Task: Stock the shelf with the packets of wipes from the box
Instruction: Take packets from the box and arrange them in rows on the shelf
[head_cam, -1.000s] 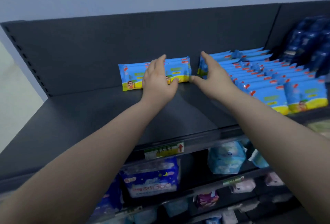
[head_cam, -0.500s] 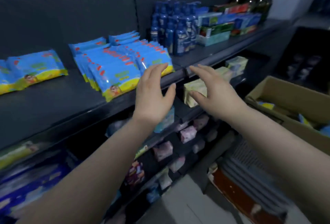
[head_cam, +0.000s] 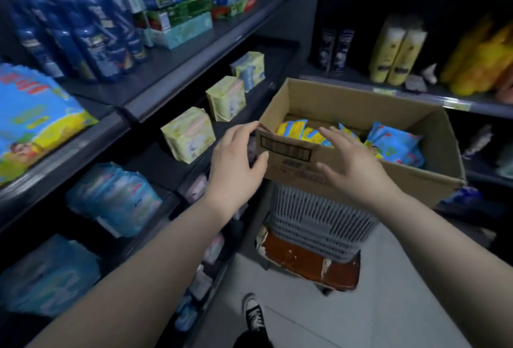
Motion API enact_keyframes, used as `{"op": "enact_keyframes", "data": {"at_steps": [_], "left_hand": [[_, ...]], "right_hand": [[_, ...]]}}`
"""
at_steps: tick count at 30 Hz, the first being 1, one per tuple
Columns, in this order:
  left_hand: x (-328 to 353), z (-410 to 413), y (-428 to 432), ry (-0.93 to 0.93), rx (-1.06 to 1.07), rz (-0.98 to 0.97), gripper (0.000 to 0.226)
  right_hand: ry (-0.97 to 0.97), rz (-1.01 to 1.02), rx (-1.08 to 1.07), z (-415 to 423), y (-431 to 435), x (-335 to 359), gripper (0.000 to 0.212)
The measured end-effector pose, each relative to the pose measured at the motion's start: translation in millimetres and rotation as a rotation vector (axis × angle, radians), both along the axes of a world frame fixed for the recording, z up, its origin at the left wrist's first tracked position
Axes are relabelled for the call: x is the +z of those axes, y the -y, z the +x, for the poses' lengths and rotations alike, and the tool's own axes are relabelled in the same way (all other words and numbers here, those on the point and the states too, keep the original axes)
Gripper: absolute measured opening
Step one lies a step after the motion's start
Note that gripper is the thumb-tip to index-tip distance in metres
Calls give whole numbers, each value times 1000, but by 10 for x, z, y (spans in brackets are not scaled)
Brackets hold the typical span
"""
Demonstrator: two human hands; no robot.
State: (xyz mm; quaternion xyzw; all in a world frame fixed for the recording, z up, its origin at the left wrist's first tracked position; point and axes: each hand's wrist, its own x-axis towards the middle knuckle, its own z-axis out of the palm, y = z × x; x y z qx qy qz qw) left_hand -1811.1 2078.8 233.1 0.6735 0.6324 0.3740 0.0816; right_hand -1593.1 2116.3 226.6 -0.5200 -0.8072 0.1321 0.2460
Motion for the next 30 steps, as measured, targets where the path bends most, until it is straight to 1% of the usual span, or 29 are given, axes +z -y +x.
{"op": "enact_keyframes", "data": {"at_steps": [4, 9, 13, 16, 19, 20, 22, 25, 26, 27, 30], "left_hand": [[-113, 190, -551, -19, -98, -44, 51], [-267, 411, -1296, -35, -248, -92, 52], [-365, 636, -1762, -57, -357, -150, 51], [-419, 836, -2000, -89, -426, -188, 50], [-471, 1036, -2191, -93, -474, -222, 49], [-489, 1097, -2245, -105, -485, -227, 49], [-522, 1190, -2329, -123, -495, -242, 48], [-580, 1258, -2372, -116, -476, -288, 44], [-606, 1261, -2374, -116, -470, -306, 44], [-630, 1258, -2372, -116, -464, -324, 43], [-666, 1240, -2384, -118, -441, -339, 43]], "right_hand": [[-1, 2, -147, 285, -326, -85, 63], [-3, -80, -309, 633, -763, -197, 62], [-3, -118, -459, 983, -1059, -314, 65], [38, -199, -554, 1209, -1232, -385, 69], [139, -302, -579, 1404, -1454, -459, 71], [184, -342, -586, 1456, -1535, -485, 69], [302, -413, -598, 1528, -1684, -532, 59], [605, -447, -577, 1563, -1846, -617, 38], [672, -448, -561, 1561, -1884, -652, 33], [697, -450, -557, 1555, -1911, -690, 28], [672, -450, -578, 1549, -1954, -781, 19]]}}
